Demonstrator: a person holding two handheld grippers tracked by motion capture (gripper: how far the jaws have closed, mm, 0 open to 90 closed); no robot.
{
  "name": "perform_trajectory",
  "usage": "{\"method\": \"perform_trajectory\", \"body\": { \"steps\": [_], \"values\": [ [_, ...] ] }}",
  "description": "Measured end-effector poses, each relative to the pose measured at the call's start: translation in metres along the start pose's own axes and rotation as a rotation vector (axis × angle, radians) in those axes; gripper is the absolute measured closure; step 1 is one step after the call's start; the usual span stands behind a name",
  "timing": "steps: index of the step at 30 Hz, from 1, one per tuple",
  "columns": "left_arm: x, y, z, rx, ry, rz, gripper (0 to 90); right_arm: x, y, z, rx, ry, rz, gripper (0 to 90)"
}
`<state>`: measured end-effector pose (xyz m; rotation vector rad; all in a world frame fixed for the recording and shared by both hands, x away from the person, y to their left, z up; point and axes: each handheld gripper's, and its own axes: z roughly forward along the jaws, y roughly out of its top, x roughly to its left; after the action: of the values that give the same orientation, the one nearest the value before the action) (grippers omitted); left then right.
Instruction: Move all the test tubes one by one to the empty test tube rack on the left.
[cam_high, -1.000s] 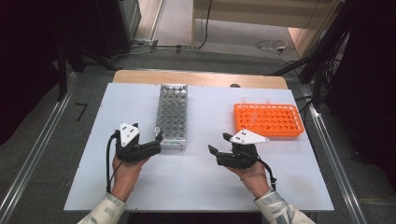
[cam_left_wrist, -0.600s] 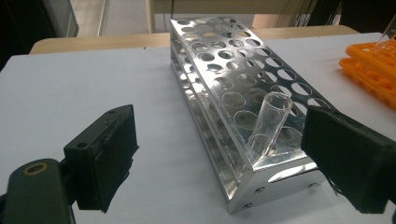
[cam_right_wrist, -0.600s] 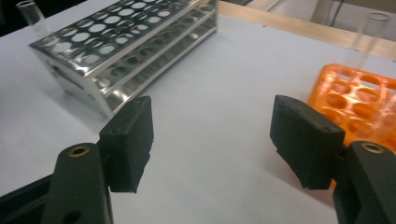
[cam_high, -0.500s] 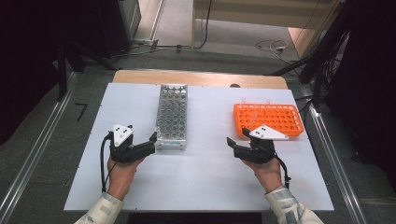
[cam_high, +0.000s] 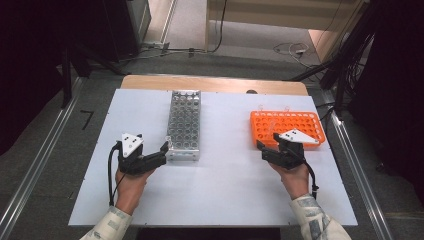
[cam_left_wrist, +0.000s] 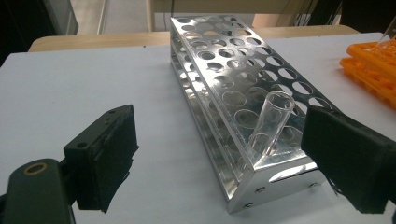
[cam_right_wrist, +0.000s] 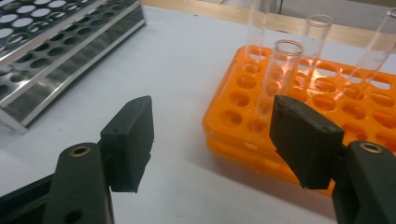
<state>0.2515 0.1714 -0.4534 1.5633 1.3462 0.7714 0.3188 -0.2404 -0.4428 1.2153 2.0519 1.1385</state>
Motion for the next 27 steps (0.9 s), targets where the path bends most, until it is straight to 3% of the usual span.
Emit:
{"method": "perform_trajectory", "body": {
  "steps": [11,27],
  "values": [
    [-0.001,0.0,0.001,0.003,0.001,0.003,10.7,-0.016,0.0,0.024,0.003,-0.089,0.035,36.7],
    [0.0,0.0,0.0,0.004,0.0,0.0,10.7,-0.022,-0.001,0.047,0.013,-0.128,0.031,60.9]
  ]
}}
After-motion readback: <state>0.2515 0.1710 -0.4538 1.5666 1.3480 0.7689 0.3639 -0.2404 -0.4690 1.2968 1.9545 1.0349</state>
